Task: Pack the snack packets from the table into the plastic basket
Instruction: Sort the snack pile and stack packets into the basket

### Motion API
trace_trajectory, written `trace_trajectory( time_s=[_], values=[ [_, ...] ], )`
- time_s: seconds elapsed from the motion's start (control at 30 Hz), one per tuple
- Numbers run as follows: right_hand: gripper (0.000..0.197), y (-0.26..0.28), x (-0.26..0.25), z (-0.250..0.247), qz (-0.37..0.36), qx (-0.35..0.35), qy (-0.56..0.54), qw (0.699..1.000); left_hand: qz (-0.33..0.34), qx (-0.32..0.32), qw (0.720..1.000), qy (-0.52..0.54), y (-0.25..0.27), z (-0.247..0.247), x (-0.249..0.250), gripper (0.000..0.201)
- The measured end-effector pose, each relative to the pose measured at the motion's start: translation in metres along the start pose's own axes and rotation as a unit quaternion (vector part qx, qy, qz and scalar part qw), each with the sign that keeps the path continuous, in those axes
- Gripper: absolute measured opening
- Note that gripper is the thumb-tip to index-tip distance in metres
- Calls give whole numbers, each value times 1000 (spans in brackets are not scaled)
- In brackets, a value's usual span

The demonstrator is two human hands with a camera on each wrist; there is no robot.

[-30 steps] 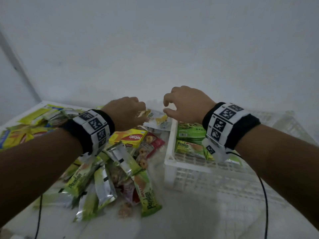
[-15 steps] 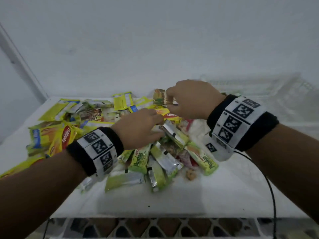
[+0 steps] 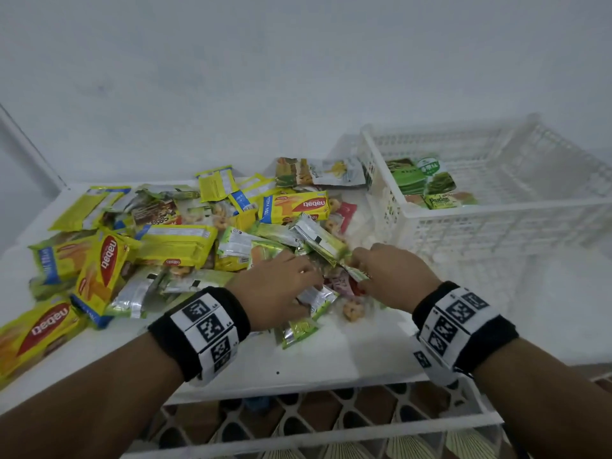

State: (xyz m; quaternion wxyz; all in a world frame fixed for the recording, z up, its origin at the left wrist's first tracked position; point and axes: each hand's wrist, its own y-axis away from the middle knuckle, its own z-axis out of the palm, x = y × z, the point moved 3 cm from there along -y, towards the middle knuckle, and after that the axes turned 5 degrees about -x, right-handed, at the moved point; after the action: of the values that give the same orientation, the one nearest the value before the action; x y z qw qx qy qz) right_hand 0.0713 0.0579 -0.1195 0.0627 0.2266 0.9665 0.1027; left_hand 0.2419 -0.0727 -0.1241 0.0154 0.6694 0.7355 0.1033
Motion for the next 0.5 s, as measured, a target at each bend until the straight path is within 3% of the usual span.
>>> trace_trajectory(
  time_s=[0.3,0.4,0.5],
  values=[
    [34,-2,11,4,-26,8,-45,999,-53,45,997,-15,-2,0,-2,36],
    [32,-3,13,4,-27,13,-44,999,-55,77,995,24,-4,-14,5,46],
    [31,-4,13,6,-32,18,-25,999,-44,142,989,-16,-15,-34,11,48]
  ],
)
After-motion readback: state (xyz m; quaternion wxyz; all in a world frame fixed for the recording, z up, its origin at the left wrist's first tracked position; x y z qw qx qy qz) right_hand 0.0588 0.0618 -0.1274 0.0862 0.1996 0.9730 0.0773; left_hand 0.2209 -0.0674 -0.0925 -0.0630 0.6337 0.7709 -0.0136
